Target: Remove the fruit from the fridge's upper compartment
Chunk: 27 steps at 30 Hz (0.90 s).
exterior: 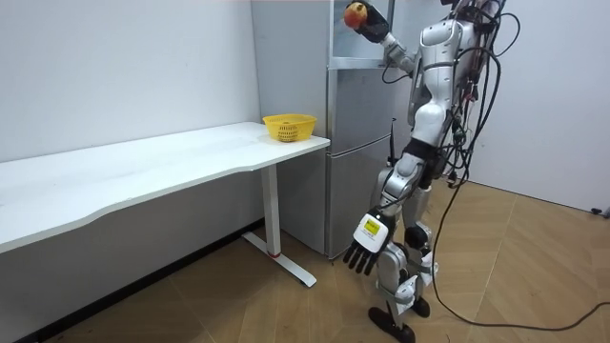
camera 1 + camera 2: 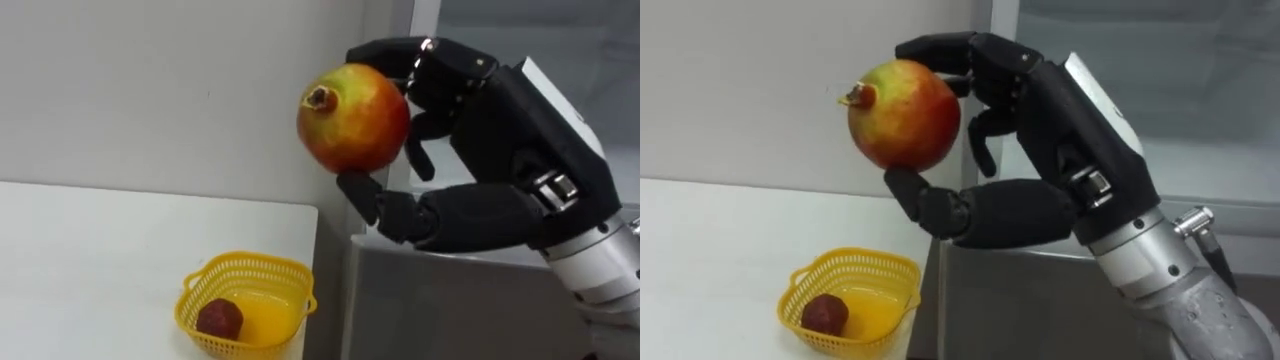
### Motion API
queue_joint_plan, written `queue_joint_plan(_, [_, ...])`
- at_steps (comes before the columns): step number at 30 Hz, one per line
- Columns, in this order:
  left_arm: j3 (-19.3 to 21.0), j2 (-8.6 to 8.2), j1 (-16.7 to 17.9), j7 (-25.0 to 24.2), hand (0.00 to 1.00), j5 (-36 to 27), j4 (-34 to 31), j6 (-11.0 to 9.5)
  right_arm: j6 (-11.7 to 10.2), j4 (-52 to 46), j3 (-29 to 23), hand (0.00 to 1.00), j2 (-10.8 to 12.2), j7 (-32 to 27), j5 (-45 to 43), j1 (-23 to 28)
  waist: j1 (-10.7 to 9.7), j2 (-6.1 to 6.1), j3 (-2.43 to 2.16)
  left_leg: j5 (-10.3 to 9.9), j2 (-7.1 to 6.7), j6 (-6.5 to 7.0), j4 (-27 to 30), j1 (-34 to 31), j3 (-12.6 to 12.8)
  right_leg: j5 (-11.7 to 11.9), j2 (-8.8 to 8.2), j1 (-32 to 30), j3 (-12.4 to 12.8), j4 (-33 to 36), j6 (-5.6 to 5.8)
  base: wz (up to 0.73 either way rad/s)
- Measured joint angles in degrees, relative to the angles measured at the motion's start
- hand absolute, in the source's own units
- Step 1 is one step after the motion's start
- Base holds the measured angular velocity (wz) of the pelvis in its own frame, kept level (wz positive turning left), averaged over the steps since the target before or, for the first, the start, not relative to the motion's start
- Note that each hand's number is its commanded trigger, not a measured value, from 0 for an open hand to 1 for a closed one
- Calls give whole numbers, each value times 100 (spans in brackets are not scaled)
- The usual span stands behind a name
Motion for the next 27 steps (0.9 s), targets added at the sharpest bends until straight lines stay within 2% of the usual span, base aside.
queue_joint_plan(6, [-7,-39,-28,-35,0,10,1,0,-16,-543,97,100,32,419,-294,289,57,-1,-24,1,-2,0,39,-23,12,1,2,-12,17,-5,-1,-1])
queue_joint_plan(8, [-12,-95,-75,-55,0,12,21,0,-16,-652,176,100,172,571,-524,307,87,-3,-25,2,0,1,14,-2,23,1,2,-13,50,-4,-1,-2])
queue_joint_plan(9, [-17,-97,-98,-83,0,8,23,0,-16,-674,238,100,262,632,-626,306,92,-9,-29,2,2,1,-1,9,20,1,3,-11,53,-4,-1,-4])
queue_joint_plan(15, [-84,-46,-280,-98,0,2,25,2,29,-679,633,100,280,910,-971,297,207,-87,-28,2,4,1,-44,-9,10,0,4,-19,40,-5,0,2])
queue_joint_plan(17, [-84,-32,-371,-111,0,4,25,2,31,-679,774,100,292,1041,-1107,296,288,-164,-16,2,-2,1,-28,-59,-8,-2,2,-42,29,-16,-1,6])
queue_joint_plan(20, [-154,-38,-477,-133,0,-2,29,45,153,-678,886,100,405,1154,-1392,296,388,-232,-6,2,-14,1,22,-80,-39,-2,-8,-47,13,-13,0,5])
queue_joint_plan(23, [-288,-34,-533,-133,0,-3,31,93,165,-616,1136,100,444,1181,-1799,297,514,-295,33,1,-15,2,48,-90,-44,-3,-8,-41,-6,-10,2,3])
queue_joint_plan(25, [-310,-35,-567,-130,0,-2,40,96,229,-593,1239,100,452,1226,-2022,297,530,-345,61,0,-22,1,55,-127,-98,-6,-7,-47,-43,-11,2,15])
queue_joint_plan(27, [-340,-35,-562,-123,0,0,40,97,235,-534,1265,100,462,1227,-2317,296,540,-396,66,-3,-43,1,133,-212,-180,-14,-11,-72,-100,-18,4,20])
